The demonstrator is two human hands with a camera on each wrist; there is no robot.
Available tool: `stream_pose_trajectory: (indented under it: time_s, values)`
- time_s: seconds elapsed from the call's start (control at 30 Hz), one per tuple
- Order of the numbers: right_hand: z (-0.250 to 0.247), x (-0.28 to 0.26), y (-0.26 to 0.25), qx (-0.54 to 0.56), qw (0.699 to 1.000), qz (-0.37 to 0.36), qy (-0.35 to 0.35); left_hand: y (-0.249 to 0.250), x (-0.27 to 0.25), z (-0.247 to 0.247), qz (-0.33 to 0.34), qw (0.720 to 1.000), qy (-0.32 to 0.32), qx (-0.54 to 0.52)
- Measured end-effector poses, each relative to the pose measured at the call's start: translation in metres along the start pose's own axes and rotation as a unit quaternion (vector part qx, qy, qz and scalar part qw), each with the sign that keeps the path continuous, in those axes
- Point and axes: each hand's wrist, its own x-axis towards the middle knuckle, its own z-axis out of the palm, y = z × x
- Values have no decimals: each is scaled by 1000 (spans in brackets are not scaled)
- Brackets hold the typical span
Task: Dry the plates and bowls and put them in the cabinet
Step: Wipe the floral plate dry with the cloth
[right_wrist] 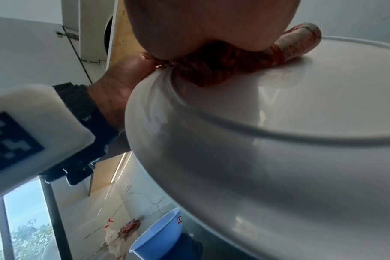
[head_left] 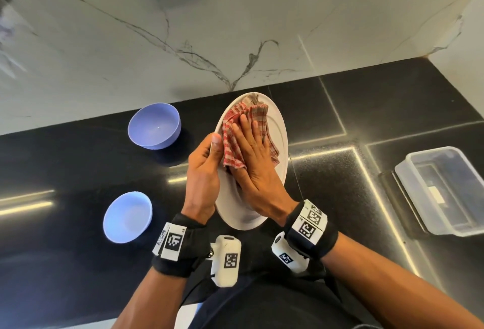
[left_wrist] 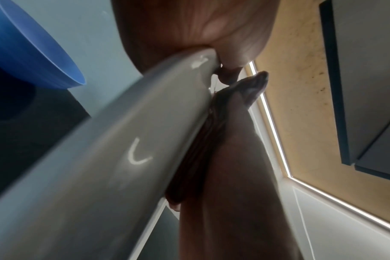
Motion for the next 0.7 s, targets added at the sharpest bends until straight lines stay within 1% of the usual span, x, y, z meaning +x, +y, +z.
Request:
stream_pose_trajectory:
  time_s: [0.07,0.17,0.23,0.3,0.33,0.37,0.47,0.53,0.6,0.7]
  values:
    - [0,-1,2,2,1000,6,11,0,0,1,-3,1000,10,-6]
    - [-1,3,10,19,999,36,36,-2,-1,0,-16,999,20,-21]
    - [-1,5,22,56,992,83,76,-5,-1,-3,-21,999,22,-34]
    - [-5,3,40,118,975,147,121,-5,-3,-4,-23,999,24,-41]
    - [-7,0,48,127,967,182,129,-5,-4,-5,-24,998,24,-43]
    - [-9,-5,57,126,961,215,119,-4,-5,-5,-24,998,23,-45]
    - [-14,-19,75,153,946,278,70,-4,-6,-6,-14,999,9,-36]
    - [-15,-24,83,145,936,317,51,-3,-6,-4,-8,999,3,-35]
    - [-14,-23,83,137,935,322,55,-3,-6,-4,-8,999,3,-39]
    - [-8,-16,76,97,944,305,77,-2,-4,-5,-16,999,10,-45]
